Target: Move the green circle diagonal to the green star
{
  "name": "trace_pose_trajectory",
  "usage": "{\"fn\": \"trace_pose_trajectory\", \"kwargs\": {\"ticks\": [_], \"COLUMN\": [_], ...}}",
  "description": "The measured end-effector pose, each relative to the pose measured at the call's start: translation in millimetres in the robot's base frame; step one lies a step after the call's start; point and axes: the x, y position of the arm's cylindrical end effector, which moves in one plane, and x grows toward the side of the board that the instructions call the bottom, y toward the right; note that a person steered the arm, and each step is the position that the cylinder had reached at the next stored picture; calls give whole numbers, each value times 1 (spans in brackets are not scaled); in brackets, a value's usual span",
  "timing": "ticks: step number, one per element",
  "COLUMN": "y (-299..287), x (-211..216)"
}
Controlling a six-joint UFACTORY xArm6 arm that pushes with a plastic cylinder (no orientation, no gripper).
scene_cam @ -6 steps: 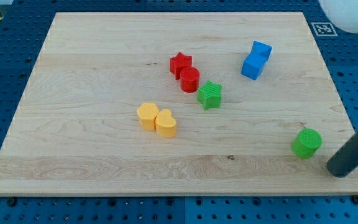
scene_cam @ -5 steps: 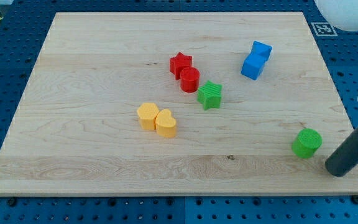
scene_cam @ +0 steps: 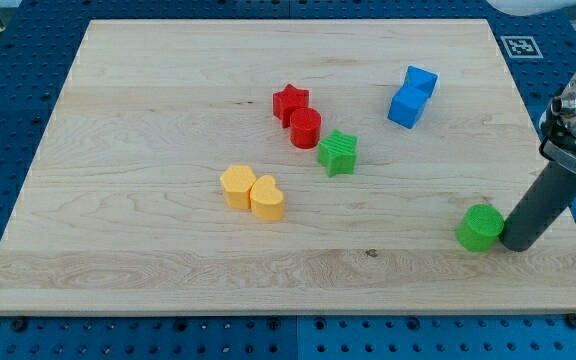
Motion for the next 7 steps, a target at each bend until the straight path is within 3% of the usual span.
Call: {"fn": "trace_pose_trajectory", "kwargs": {"ticks": [4,6,7], "y": [-64,-63,-90], "x": [-5,30,1]}}
